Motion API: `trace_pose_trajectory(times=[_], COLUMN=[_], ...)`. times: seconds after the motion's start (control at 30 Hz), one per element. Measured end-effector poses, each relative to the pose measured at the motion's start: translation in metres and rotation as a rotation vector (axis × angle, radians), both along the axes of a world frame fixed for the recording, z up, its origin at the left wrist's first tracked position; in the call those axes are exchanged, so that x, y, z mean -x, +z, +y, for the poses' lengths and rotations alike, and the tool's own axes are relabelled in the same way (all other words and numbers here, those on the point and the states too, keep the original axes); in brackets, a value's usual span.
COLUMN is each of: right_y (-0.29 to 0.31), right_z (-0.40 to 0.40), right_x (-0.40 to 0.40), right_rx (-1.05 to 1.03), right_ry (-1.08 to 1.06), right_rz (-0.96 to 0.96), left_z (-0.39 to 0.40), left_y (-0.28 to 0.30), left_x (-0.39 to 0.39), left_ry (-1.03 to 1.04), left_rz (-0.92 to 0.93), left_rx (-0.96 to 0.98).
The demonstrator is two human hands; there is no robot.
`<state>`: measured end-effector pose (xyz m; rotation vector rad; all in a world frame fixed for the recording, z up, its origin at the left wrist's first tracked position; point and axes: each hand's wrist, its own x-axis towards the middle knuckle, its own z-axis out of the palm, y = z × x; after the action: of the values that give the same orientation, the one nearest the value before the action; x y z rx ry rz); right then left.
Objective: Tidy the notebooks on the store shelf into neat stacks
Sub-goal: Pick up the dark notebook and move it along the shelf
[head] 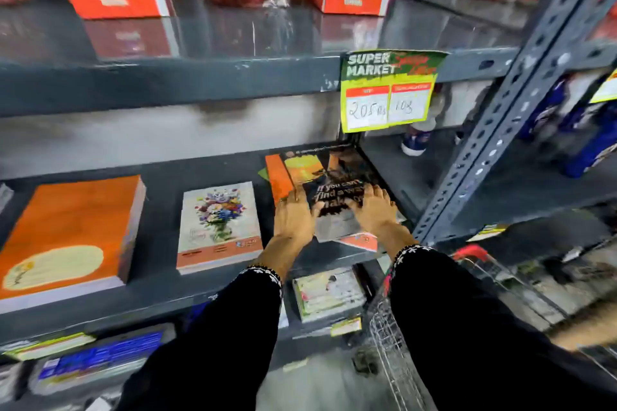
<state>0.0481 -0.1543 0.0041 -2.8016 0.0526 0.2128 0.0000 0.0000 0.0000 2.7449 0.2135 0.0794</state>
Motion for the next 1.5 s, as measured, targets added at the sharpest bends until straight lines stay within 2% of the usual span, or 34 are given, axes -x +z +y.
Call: trace_pose_trajectory(times=[0.2,0.37,0.6,0.87,1.03,1.17,1.3,1.5], right_y=[-0.001,-0.002,0.0,0.001,0.009,0.016,0.019,0.042], right_z=[-0.01,-0.009,-0.009,-0.009,0.004,0.032,0.072,0.195], right_x=[-0.016,-0.023,-0.029,-0.027,-0.011,0.008,0.015,0.064], right_rx=[-0.108,-0.157,-0.221,-0.396,-0.502,-0.54,-0.584,-0.59], right_ry=[-0.152,-0.24,-0.329,-0.415,-0.514,-0.495,-0.438,-0.319], right_rz=[0.228,0.251,0.276,0.186,0.009,-0.058,-0.071,-0.1], left_z=[-0.01,-0.011,-0.008,0.004,0.011,0.03,0.076,0.199], left_y=[-0.003,-0.001,0.001,0.003,0.005,0.019,0.029,0.04], left_x=[-0.014,-0.017,-0.016,-0.019,-0.018,-0.011,0.002,0.058], left_ry=[0.127,0.154,0.194,0.297,0.354,0.37,0.385,0.451], left_rz=[0.178,0.177,0.139,0.083,-0.029,-0.127,-0.178,-0.257], left_rx=[0.087,0.096,0.218,0.462,0.499,0.494,0.483,0.474])
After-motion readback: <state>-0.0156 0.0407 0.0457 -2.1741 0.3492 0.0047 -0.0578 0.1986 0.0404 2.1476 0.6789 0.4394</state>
